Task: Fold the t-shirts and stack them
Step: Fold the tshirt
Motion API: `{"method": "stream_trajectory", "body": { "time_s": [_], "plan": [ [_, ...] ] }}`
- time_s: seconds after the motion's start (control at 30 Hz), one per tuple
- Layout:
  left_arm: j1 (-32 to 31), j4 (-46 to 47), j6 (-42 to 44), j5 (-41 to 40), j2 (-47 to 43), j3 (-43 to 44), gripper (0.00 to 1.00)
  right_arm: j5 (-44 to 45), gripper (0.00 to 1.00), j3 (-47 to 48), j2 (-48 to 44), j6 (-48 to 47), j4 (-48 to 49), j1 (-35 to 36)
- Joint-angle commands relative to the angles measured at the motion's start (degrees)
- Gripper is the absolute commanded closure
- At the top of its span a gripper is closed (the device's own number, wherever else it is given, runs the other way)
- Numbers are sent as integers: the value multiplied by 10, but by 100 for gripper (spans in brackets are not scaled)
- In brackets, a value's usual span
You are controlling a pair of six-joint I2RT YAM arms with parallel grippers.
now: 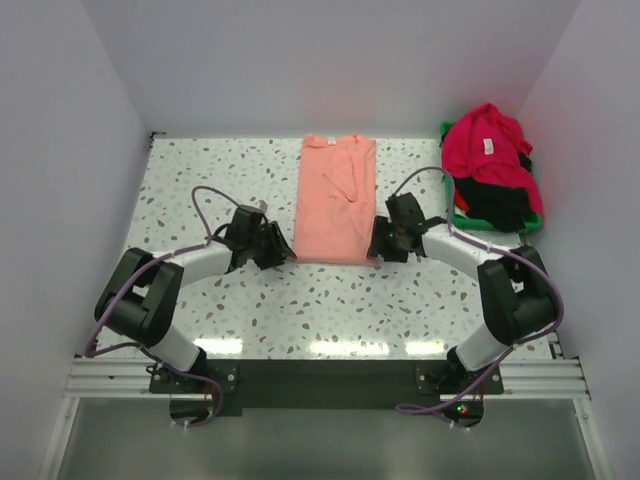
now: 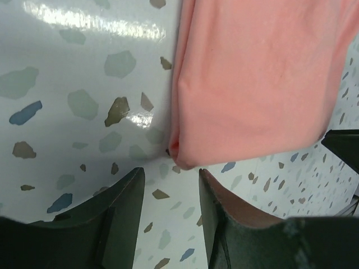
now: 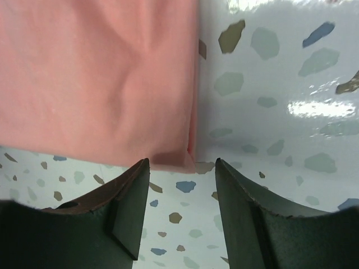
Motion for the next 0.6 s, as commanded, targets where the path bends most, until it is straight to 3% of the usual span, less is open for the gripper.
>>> {"method": "stream_trajectory", "body": {
  "time_s": [0.0,0.33,0.57],
  "plan": [
    [-2,46,-8,24,-9,-20,51,-35,46,-30,-16,40,59,6],
    [-2,106,-30,58,17,-41,51,-43,47,-74,-17,78,105,4],
    [-2,125,-38,48,39,-33,55,-36,54,-99,-31,106,138,-5]
  ]
}}
